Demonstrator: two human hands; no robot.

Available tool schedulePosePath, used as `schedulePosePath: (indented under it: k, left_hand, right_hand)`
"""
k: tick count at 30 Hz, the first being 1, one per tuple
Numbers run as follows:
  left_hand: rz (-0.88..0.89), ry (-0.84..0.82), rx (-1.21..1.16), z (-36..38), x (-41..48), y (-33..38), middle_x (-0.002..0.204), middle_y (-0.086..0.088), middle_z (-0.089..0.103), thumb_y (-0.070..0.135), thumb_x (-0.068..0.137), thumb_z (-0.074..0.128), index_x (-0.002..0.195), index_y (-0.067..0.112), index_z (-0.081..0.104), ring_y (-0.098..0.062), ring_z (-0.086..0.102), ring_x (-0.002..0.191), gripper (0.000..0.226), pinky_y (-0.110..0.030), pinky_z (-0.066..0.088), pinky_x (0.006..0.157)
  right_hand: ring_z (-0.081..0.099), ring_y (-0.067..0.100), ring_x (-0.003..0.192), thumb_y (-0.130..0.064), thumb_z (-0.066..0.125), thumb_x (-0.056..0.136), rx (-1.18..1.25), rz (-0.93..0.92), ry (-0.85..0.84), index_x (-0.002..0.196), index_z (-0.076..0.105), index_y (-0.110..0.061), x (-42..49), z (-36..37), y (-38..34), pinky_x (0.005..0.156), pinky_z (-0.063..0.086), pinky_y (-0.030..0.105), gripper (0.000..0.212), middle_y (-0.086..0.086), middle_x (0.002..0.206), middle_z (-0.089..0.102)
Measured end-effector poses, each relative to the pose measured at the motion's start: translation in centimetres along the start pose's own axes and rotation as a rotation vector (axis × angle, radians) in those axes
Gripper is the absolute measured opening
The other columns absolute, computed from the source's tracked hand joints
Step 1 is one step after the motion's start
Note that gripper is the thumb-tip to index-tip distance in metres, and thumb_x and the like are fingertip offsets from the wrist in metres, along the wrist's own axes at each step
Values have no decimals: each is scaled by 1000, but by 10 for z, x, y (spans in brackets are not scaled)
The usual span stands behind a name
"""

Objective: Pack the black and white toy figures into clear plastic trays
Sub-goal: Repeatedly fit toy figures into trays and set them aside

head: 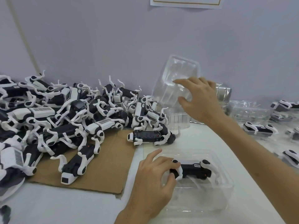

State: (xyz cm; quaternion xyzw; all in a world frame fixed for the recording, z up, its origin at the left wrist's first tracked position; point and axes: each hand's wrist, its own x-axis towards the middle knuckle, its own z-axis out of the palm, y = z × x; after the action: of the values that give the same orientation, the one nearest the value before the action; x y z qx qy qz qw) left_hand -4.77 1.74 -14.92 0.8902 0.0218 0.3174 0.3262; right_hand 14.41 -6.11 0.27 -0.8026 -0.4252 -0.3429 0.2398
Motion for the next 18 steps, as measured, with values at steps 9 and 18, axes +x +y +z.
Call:
schedulePosePath:
  k: [9, 18]
  left_hand:
    - [225, 103, 61, -1, 3, 3, 115, 17, 65, 22, 82, 55, 96, 29, 73, -5, 51, 121, 23, -23, 35, 99]
    - [239, 48, -39, -1, -1, 14, 95, 17, 66, 27, 87, 57, 72, 20, 70, -1, 58, 92, 21, -27, 40, 91]
  right_hand:
    - [27, 29, 145, -14, 53, 91, -380, 225, -622, 155, 20, -14, 34, 74, 50, 116, 19, 55, 73, 12, 157, 31]
    - [43, 22, 138, -18, 54, 97, 1, 70, -452, 148, 41, -27, -5, 35, 8, 114, 34, 48, 54, 1, 154, 40]
